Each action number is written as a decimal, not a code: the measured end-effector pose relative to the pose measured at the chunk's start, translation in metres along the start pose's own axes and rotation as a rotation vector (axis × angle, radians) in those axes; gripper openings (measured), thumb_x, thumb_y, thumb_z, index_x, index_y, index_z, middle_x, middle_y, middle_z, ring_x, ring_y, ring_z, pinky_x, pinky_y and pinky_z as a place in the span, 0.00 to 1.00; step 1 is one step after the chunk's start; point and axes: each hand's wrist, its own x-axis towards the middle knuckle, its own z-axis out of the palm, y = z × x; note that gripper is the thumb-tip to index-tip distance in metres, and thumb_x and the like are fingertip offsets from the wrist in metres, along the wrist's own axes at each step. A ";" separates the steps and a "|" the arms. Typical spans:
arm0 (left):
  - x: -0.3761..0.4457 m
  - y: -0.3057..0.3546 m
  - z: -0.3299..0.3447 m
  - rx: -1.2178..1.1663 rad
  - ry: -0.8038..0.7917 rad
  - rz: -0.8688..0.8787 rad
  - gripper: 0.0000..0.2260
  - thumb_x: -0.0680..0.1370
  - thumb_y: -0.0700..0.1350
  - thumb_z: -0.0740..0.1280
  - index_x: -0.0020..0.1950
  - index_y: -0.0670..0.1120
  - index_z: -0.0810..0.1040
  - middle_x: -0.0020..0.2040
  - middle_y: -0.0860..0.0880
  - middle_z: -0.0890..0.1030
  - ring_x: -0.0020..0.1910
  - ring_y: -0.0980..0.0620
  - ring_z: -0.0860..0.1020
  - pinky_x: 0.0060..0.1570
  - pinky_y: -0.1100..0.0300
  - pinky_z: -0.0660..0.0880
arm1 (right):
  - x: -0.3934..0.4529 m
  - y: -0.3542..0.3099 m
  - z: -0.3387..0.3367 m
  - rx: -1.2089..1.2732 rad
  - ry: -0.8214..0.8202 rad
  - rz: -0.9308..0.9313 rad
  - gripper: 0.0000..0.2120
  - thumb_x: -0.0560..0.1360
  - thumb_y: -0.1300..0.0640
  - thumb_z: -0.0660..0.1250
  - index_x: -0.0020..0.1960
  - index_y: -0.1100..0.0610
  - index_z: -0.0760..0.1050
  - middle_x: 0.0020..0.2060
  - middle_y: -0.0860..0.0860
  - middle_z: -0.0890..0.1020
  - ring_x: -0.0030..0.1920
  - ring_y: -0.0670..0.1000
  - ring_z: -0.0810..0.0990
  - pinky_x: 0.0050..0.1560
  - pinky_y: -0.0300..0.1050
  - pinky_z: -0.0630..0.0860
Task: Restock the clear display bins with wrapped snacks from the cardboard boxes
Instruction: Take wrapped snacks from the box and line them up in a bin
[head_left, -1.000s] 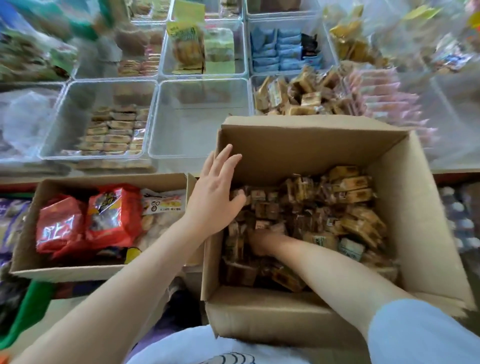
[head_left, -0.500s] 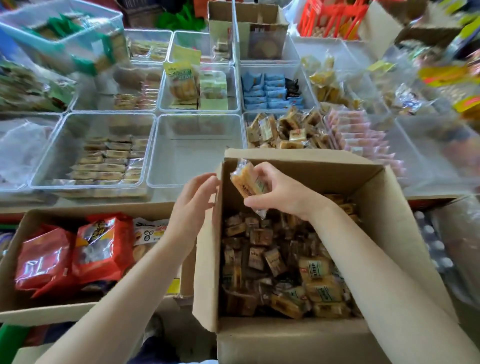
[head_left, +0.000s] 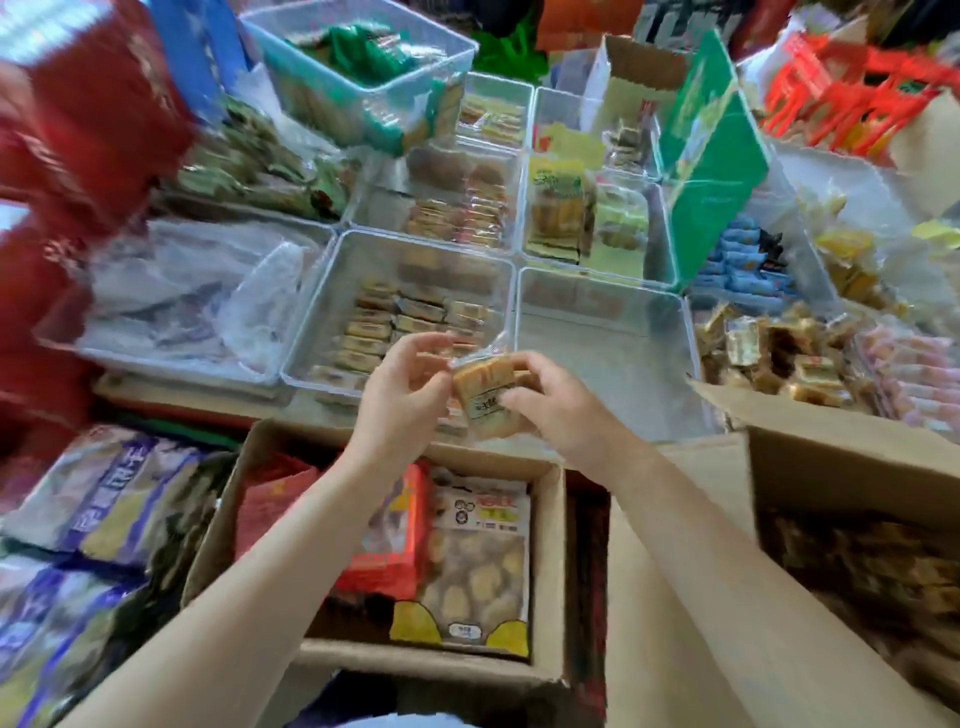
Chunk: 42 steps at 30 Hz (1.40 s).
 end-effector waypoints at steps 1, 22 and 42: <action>0.013 -0.014 -0.022 0.071 0.025 0.014 0.12 0.78 0.38 0.66 0.57 0.53 0.78 0.48 0.52 0.84 0.47 0.53 0.83 0.48 0.57 0.80 | 0.019 -0.002 0.016 0.014 0.006 0.010 0.11 0.75 0.59 0.66 0.57 0.51 0.76 0.51 0.58 0.82 0.53 0.57 0.83 0.58 0.57 0.80; 0.079 -0.196 -0.161 1.249 -0.065 0.205 0.51 0.70 0.60 0.70 0.82 0.39 0.47 0.82 0.38 0.53 0.81 0.41 0.48 0.78 0.42 0.43 | 0.233 0.035 0.196 -0.783 -0.063 0.145 0.22 0.84 0.55 0.54 0.77 0.53 0.65 0.73 0.57 0.67 0.73 0.59 0.66 0.73 0.52 0.65; -0.078 -0.044 0.103 0.373 -0.501 0.093 0.23 0.80 0.51 0.67 0.75 0.50 0.69 0.72 0.52 0.71 0.71 0.54 0.68 0.68 0.61 0.64 | -0.093 -0.003 -0.060 -0.283 0.334 -0.174 0.11 0.81 0.64 0.61 0.52 0.58 0.82 0.35 0.58 0.82 0.30 0.57 0.80 0.33 0.37 0.74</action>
